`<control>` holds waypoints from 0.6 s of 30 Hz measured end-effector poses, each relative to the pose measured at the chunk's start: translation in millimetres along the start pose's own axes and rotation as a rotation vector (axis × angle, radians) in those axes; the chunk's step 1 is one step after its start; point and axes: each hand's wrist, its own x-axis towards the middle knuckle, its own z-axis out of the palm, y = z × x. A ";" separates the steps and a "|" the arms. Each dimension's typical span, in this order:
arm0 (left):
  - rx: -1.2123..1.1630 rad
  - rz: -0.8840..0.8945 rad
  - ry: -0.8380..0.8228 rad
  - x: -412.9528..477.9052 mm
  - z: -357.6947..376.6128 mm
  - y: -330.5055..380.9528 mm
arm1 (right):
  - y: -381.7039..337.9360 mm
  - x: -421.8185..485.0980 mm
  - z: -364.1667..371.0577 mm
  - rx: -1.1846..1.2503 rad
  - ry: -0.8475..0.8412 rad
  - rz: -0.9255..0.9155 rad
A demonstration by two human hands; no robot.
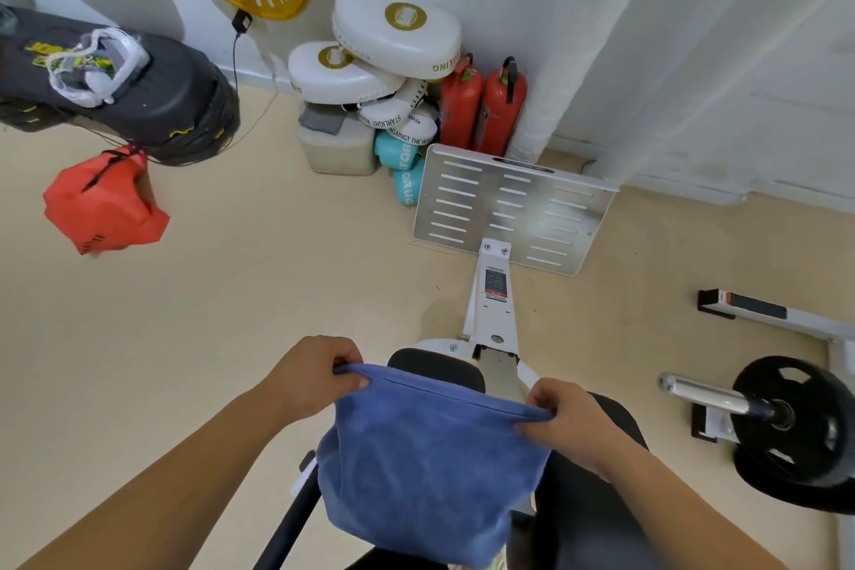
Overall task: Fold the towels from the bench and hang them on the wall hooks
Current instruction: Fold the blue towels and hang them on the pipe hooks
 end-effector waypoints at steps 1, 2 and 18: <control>0.010 0.015 0.029 -11.5 -2.4 6.4 | 0.6 -11.8 -3.0 -0.004 0.012 -0.030; 0.031 0.033 0.057 -24.0 -4.3 12.8 | 1.5 -24.3 -5.8 -0.010 0.024 -0.061; 0.485 0.590 0.407 -245.8 12.1 123.2 | 43.3 -298.8 -60.7 -0.069 0.377 -0.343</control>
